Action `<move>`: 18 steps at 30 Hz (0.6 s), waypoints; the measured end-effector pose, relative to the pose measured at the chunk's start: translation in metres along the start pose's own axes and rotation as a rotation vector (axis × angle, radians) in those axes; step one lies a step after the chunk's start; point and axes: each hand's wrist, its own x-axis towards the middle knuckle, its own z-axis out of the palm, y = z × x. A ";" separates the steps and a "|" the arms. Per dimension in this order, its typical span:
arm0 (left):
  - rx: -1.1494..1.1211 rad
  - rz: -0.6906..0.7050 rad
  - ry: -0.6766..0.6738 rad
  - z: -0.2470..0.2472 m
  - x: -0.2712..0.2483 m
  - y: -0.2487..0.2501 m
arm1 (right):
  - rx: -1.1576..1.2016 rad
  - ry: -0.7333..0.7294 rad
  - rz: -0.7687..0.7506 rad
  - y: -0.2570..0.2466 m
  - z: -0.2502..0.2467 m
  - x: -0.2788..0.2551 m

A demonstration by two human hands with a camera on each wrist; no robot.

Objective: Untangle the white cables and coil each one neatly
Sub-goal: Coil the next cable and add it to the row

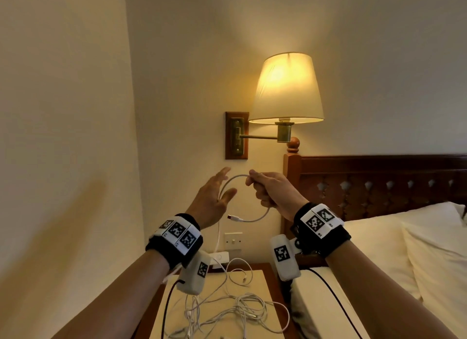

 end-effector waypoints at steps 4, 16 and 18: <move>-0.146 0.017 0.038 -0.003 0.009 -0.004 | 0.044 -0.093 0.066 0.002 -0.002 -0.004; -0.122 -0.015 0.144 -0.016 0.002 -0.046 | 0.505 -0.146 0.075 -0.003 -0.019 -0.013; -0.283 -0.082 0.119 -0.013 -0.010 -0.060 | 0.518 -0.133 0.062 -0.007 -0.028 -0.012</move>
